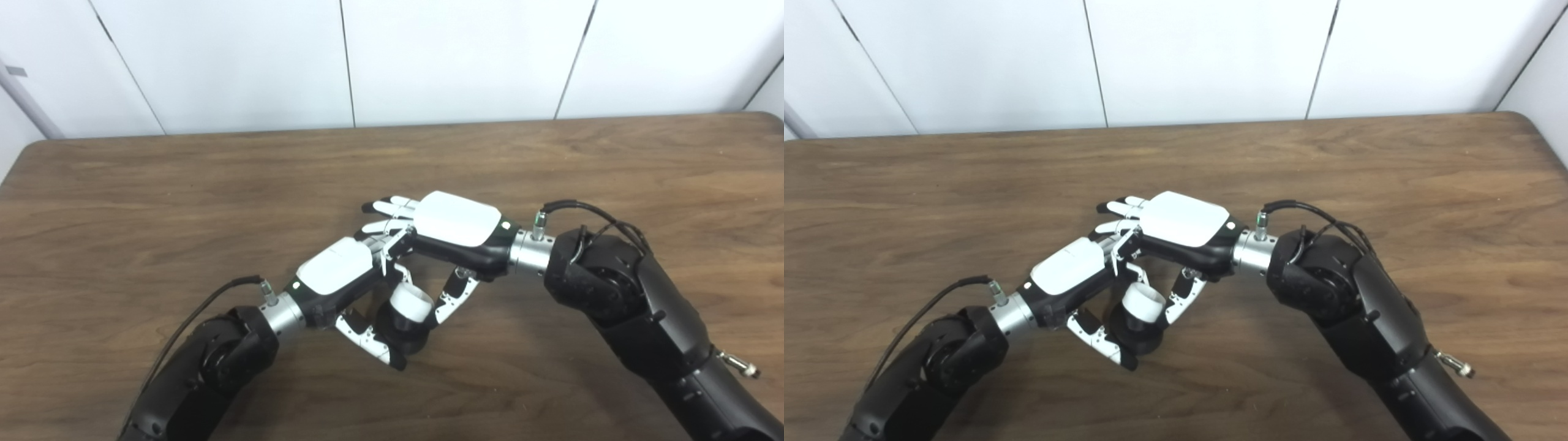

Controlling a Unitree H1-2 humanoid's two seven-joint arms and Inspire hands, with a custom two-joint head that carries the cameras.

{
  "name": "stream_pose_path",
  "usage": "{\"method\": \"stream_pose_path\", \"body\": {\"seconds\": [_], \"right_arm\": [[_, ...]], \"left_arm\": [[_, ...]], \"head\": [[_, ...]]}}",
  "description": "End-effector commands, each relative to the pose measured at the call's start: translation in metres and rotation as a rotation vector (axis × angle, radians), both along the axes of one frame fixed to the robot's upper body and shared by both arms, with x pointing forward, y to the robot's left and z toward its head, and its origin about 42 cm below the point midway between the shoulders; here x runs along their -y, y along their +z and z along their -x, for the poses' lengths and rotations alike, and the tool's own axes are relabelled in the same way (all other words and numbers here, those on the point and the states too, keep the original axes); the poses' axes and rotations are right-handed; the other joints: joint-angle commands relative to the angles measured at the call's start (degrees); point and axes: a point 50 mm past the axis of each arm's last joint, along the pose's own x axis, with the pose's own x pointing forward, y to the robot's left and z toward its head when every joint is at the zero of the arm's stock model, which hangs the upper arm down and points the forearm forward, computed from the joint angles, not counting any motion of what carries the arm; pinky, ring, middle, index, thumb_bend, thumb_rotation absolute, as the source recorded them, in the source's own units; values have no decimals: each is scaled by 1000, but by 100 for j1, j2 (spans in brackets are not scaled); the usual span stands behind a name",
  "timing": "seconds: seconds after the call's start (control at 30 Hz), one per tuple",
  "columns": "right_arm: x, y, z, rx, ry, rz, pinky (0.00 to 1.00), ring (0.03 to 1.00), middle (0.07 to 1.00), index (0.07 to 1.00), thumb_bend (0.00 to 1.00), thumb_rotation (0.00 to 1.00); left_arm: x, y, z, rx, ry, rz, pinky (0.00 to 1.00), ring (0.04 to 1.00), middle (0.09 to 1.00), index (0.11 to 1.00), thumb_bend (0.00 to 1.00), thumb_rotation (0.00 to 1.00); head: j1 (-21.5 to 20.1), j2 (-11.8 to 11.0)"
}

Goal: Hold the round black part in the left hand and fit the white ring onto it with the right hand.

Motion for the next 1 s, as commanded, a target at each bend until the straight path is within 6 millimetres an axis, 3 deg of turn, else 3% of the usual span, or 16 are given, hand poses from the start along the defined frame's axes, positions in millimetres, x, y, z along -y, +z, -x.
{"method": "stream_pose_path", "body": {"seconds": [0.0, 0.4, 0.97], "right_arm": [[-9, 17, 3, 51, 38, -58, 1000, 1000, 888, 480, 525, 143], [-15, 21, 13, 34, 69, -51, 1000, 1000, 898, 480, 525, 142], [-9, 12, 17, 10, 73, -35, 1000, 1000, 877, 479, 526, 143]], "left_arm": [[5, 10, -3, 19, -21, 1, 1000, 1000, 940, 481, 524, 61], [9, 4, -6, 36, -10, 11, 1000, 1000, 915, 480, 525, 60], [15, 3, -14, 26, 18, 7, 1000, 1000, 895, 480, 525, 62]], "head": [[5, 16], [42, 46], [105, 50]]}}
